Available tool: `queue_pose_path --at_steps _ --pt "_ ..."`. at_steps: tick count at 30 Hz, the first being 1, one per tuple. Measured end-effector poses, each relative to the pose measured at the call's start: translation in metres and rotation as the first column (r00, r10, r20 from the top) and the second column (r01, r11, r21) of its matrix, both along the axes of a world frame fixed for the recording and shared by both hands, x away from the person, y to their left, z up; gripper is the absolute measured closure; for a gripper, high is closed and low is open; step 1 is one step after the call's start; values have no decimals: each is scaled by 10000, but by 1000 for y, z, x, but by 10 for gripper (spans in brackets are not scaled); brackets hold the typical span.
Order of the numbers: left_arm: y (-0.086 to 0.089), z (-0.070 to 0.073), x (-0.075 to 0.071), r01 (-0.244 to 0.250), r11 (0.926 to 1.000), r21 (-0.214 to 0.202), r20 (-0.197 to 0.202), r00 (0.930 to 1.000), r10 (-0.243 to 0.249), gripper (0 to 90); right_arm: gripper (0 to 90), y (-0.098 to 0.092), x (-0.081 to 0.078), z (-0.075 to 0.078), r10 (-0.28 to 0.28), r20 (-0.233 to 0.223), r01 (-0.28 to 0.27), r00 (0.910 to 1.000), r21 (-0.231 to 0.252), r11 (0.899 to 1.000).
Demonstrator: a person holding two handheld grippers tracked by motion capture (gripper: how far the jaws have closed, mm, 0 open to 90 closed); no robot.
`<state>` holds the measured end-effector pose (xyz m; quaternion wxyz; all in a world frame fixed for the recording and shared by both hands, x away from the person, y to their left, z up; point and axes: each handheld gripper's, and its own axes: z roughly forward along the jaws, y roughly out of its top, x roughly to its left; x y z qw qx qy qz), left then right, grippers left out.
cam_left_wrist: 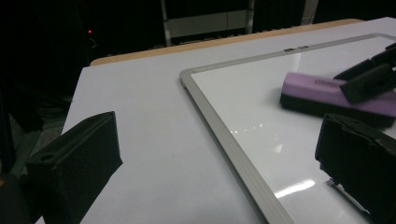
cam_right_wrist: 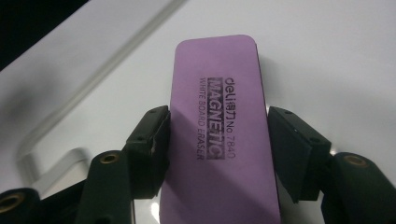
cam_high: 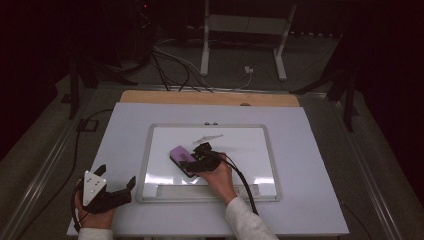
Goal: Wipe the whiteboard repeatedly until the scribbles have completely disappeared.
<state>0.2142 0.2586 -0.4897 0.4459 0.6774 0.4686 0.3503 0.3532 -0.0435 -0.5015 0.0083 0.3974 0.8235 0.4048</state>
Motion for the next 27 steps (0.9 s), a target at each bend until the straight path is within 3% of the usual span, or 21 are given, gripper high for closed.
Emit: queue_pose_path --at_steps 4,7,10,13,17,19,22,27 --pt "0 0 0 9 10000 -9 -3 10000 -9 9 412 10 -8 -1 801 -216 -795 9966 286 9964" --pt "0 0 0 1 10000 15 -7 10000 -1 9 412 11 -8 -1 899 -203 -893 9957 281 9956" --pt "0 0 0 -18 10000 -14 9 10000 18 9 413 3 -2 0 241 -23 -241 9997 -4 9997" --pt "1 0 0 -21 10000 -31 8 10000 21 9 413 -13 9 1 -692 115 695 9975 -296 9971" --pt "1 0 0 6 10000 -13 0 10000 -6 9 412 -37 21 3 -1910 329 1928 9810 -662 9790" --pt "0 0 0 10 10000 -6 -3 10000 -10 9 412 -43 23 3 -2101 235 2112 9774 -639 9754" --pt "-1 0 1 20 10000 9 -12 10000 -20 9 412 -39 19 3 -1888 341 1909 9814 -755 9787" --pt "-1 0 0 16 10000 6 -6 10000 -16 9 412 -19 7 1 -848 129 852 9963 -287 9960"
